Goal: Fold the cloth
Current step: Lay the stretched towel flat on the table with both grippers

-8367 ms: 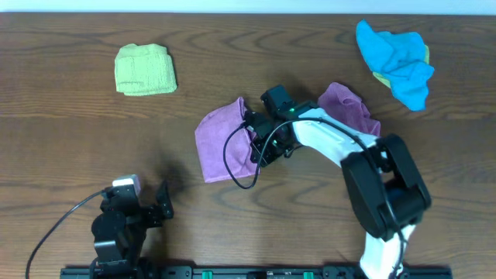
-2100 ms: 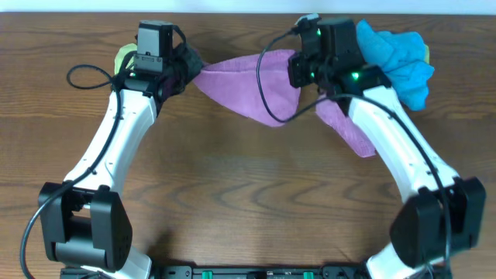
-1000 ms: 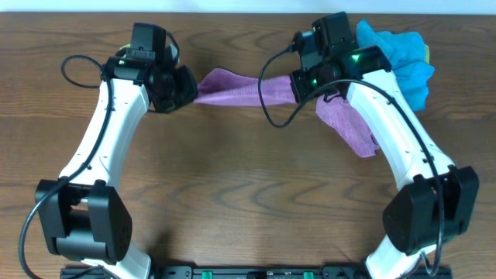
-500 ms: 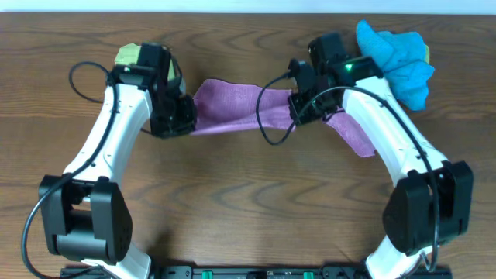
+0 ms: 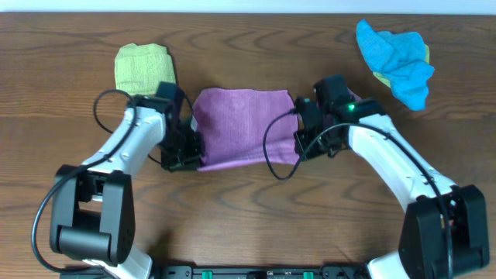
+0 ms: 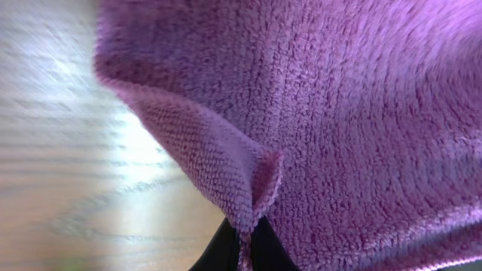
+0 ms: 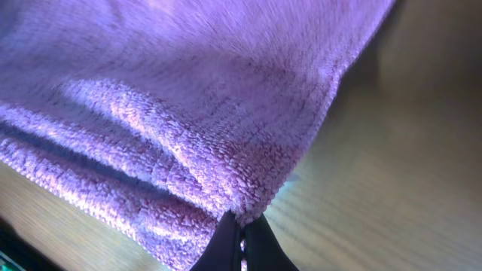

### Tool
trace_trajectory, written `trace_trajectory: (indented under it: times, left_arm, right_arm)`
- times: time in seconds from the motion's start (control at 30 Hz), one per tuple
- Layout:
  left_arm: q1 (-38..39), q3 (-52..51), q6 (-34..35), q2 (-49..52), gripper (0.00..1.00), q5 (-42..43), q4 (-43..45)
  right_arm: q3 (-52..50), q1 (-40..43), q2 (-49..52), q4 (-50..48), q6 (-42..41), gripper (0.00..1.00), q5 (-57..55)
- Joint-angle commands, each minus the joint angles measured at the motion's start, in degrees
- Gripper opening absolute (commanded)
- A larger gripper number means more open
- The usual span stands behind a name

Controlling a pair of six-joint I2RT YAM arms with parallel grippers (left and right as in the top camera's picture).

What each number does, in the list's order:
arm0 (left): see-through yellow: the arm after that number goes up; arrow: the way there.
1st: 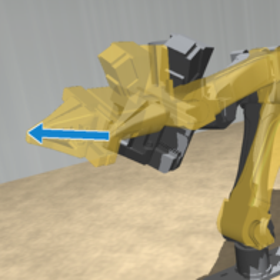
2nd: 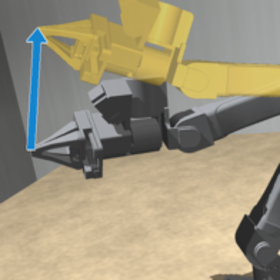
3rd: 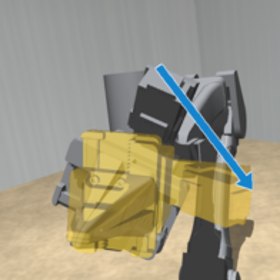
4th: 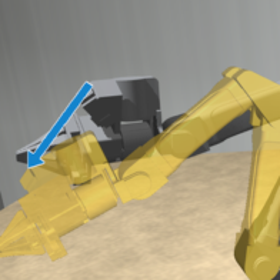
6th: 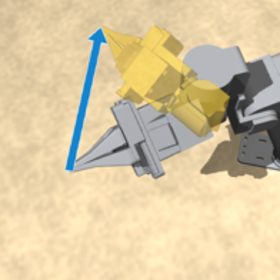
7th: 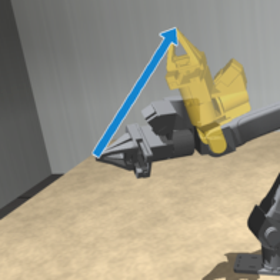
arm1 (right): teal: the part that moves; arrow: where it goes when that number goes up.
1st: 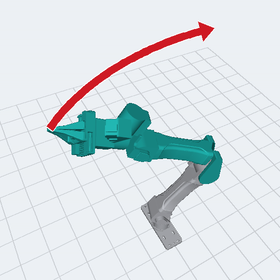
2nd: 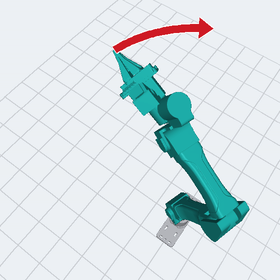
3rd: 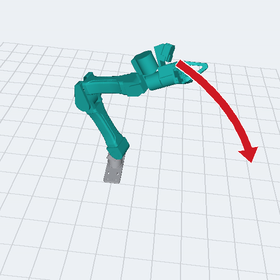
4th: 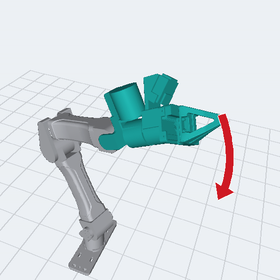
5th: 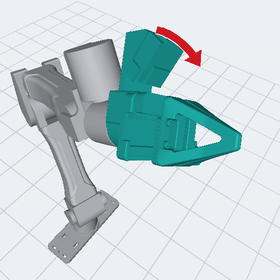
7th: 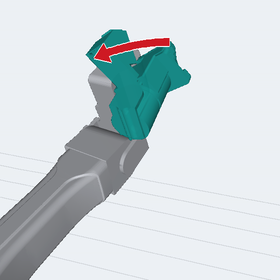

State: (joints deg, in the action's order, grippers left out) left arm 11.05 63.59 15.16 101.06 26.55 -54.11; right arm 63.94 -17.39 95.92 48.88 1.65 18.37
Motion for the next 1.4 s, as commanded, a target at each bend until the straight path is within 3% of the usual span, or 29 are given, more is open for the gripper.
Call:
trace_trajectory:
  times: [0.0,0.3,0.5,0.77,1.37]
  left_arm:
    - [1.9,-2.6,-0.7,0.3,0.06,-3.6,0.2]
    - [4.7,-7.8,-0.8,-0.4,0.06,-4.6,0.0]
    - [4.7,-11.3,2.3,-6.2,0.06,-4.6,1.1]
    - [4.7,-11.3,14.5,-16.3,0.06,-6.4,9.9]
    - [4.6,-11.3,25.7,-14.1,0.06,-17.0,29.7]
  right_arm:
    - [-3.7,0.3,-1.8,-0.4,-1.9,0.01,-4.2]
    - [-11.7,0.1,-7.2,-1.3,-2.8,0.02,-4.6]
    - [-12.8,0.1,-11.0,-3.1,-3.3,0.02,-5.9]
    - [-12.8,0.1,-11.0,-12.2,-5.5,0.01,-6.7]
    - [-12.1,0.1,-5.5,-32.6,-6.8,0.02,-11.4]
